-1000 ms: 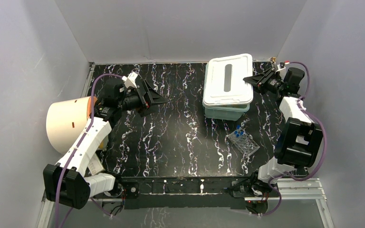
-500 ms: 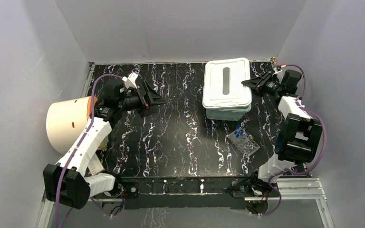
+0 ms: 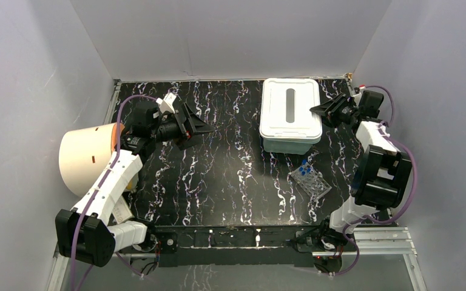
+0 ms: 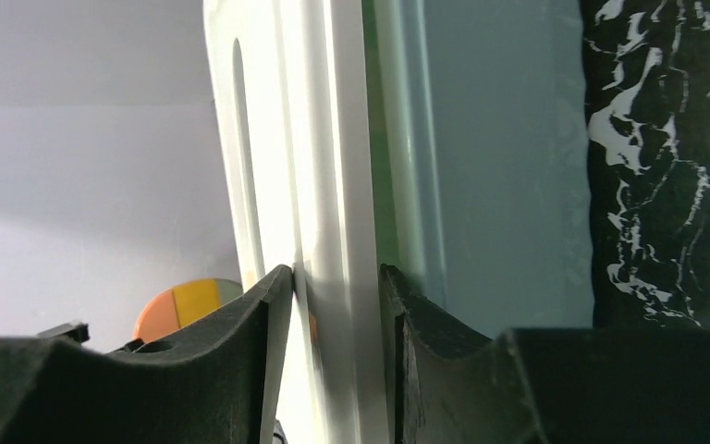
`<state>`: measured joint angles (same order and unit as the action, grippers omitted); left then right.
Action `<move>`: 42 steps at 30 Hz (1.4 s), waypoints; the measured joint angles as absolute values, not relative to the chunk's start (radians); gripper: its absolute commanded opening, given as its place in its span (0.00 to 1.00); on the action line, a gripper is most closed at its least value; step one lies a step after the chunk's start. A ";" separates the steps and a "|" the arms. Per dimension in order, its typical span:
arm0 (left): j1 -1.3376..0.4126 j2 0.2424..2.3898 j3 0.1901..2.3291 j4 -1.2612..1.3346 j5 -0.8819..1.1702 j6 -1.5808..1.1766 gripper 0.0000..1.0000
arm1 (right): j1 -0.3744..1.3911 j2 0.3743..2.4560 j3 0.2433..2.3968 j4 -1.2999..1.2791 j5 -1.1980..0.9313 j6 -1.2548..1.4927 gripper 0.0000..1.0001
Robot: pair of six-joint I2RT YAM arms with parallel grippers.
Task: Organize the chemistry lab equipment
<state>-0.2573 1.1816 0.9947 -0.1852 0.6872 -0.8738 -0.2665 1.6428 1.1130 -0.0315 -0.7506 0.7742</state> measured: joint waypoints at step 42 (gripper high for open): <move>-0.294 1.280 1.040 -0.202 0.649 -0.882 0.96 | -0.267 1.548 1.167 -0.332 -0.450 0.467 0.46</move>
<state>-0.2935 1.2800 1.0397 -0.2016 0.6495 -0.8818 -0.2668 1.5478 1.1671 -0.3317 -0.4496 0.4675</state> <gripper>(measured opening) 0.961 0.500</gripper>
